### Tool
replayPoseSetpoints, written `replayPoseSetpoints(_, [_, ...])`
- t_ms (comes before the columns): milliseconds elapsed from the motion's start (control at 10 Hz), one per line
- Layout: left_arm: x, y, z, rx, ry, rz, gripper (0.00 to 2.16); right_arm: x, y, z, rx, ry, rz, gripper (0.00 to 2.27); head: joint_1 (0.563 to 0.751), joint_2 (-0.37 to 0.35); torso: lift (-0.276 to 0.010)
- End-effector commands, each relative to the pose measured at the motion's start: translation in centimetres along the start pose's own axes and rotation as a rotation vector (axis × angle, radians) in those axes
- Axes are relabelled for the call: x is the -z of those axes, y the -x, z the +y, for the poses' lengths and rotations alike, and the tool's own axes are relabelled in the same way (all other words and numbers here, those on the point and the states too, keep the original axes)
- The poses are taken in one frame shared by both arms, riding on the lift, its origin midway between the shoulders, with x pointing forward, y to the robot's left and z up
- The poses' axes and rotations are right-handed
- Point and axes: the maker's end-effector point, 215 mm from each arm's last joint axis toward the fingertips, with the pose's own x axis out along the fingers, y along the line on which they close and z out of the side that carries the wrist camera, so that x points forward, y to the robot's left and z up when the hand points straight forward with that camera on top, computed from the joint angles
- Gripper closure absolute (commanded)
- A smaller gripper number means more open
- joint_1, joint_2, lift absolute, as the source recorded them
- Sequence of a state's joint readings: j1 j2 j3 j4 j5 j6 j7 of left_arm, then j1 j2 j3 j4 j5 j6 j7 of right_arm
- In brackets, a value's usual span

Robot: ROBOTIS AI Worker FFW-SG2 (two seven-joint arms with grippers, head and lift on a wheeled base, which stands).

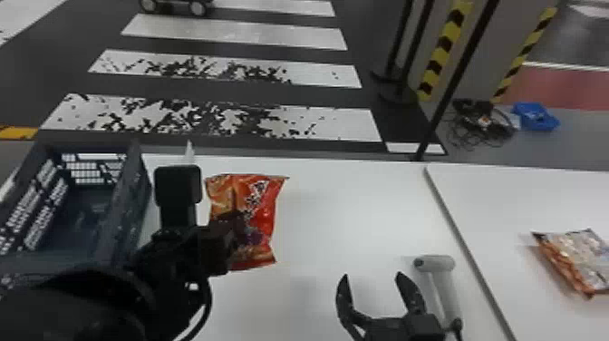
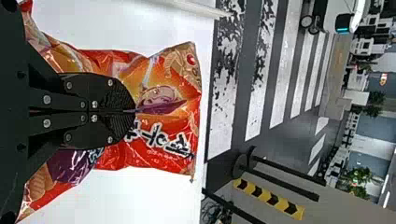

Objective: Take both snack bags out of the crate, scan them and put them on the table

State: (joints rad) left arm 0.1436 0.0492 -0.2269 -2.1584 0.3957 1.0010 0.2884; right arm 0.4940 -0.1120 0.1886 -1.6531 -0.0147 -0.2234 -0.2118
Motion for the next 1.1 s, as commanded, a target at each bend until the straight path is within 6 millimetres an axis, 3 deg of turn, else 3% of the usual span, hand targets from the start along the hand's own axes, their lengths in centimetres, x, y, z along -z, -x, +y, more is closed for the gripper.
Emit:
replayPoseSetpoints(0, [0.6, -0.6, -0.7, -0.003, 0.009, -0.004, 2.14, 0.0, -0.1, -0.5, 0.01, -0.009, 0.001, 0.09, 0.695, -0.136, -0.094])
replayPoseSetpoints(500, [4.3, -3.1, -5.6, 0.059, 0.099, 0.021, 2.14, -0.1, -0.2, -1.0, 0.018, -0.011, 0.002, 0.09, 0.695, -0.207, -0.094])
replayPoseSetpoints(1000, [8.5, -4.3, -7.9, 0.087, 0.181, 0.081, 2.14, 0.0, -0.2, -1.2, 0.021, -0.013, 0.004, 0.09, 0.695, -0.264, -0.094])
